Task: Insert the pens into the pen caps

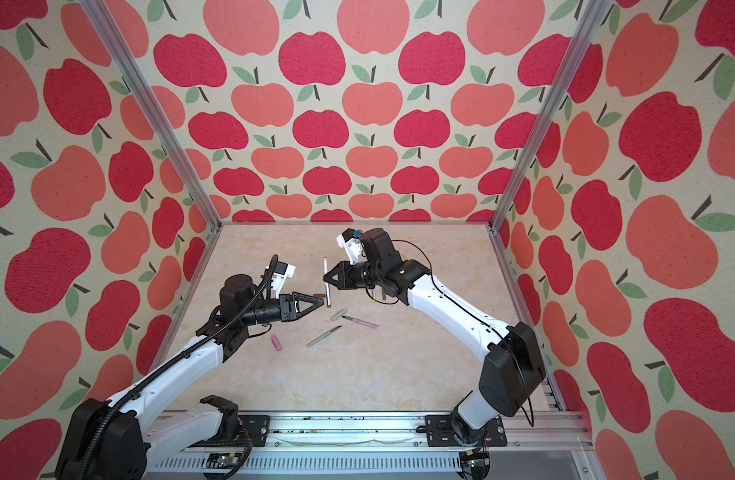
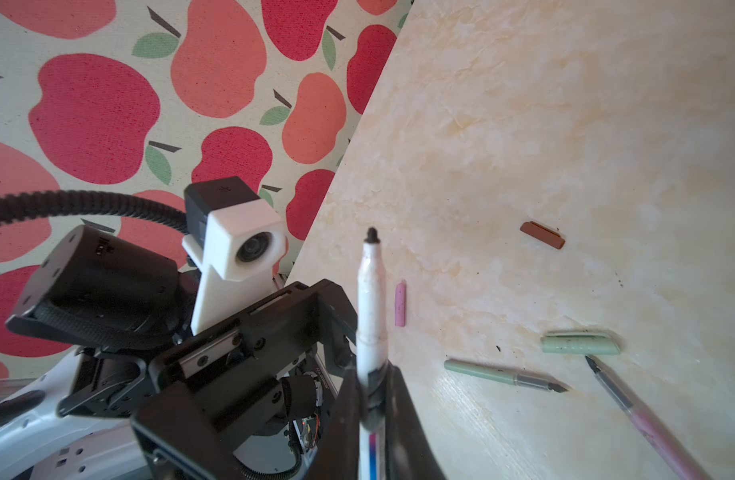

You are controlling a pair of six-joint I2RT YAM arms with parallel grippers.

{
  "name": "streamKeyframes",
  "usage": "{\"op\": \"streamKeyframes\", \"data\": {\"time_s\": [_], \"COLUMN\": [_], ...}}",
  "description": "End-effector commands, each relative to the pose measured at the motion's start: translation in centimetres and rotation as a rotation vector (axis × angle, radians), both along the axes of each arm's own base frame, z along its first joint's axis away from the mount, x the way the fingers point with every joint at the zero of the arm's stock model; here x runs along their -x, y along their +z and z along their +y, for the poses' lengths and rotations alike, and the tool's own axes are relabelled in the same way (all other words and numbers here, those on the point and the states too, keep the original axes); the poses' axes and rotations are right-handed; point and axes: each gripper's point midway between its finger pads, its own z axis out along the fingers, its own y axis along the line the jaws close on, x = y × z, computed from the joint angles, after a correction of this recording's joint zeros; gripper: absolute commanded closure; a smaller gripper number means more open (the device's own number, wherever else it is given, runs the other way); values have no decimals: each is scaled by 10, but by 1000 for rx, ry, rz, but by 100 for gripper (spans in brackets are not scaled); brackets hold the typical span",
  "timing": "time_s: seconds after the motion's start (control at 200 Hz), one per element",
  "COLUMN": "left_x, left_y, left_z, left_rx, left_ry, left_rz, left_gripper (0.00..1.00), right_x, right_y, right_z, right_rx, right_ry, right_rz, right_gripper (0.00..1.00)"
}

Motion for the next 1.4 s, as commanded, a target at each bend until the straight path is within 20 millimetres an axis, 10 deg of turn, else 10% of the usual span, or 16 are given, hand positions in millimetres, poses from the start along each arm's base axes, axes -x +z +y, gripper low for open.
{"op": "streamKeyframes", "data": {"time_s": [0.0, 1.171, 1.396], "left_x": [-2, -4, -7], "left_y": [27, 34, 21], "left_z": [-11, -16, -5], "left_rx": [74, 54, -20], "left_ry": [-31, -5, 65], "left_rz": [-95, -119, -84], "left_gripper": [17, 100, 100], "right_x": [12, 32, 27], "right_y": [29, 24, 32], "right_z": [2, 7, 7], "right_rx": [-110, -116, -111], "right_ry": [32, 90, 76], "right_rz": [0, 7, -22], "right_gripper": [95, 94, 63]}}
